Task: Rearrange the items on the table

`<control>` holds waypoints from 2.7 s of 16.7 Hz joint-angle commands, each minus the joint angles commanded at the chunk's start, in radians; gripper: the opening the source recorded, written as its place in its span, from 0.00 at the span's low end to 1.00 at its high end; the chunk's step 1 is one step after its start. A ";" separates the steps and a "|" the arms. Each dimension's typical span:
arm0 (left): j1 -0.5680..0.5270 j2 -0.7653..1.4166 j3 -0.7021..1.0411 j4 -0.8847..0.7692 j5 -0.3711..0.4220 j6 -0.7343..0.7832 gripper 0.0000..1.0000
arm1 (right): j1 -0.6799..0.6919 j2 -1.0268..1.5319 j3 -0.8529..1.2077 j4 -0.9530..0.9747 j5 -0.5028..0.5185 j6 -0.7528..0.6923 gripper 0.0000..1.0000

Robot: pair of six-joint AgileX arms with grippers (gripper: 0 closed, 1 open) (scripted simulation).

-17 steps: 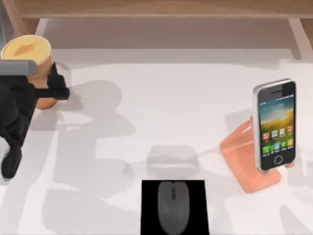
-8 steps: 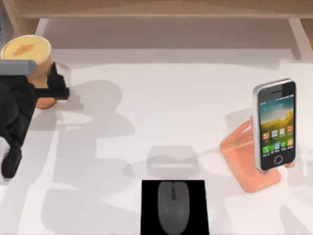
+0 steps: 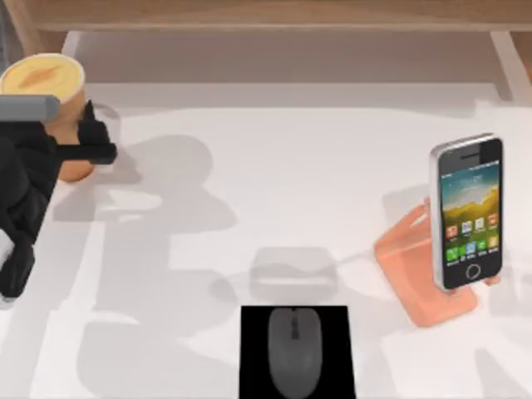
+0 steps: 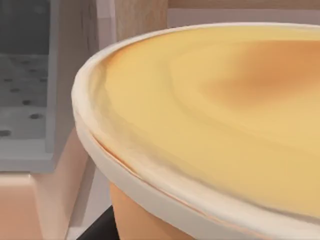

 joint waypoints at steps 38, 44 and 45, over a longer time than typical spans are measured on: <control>-0.245 -0.064 0.846 -0.897 -0.240 -0.018 0.00 | 0.000 0.000 0.000 0.000 0.000 0.000 1.00; -0.241 -0.061 0.849 -0.898 -0.241 -0.019 0.00 | 0.000 0.000 0.000 0.000 0.000 0.000 1.00; -0.241 -0.060 0.850 -0.898 -0.241 -0.019 0.00 | 0.000 0.000 0.000 0.000 0.000 0.000 1.00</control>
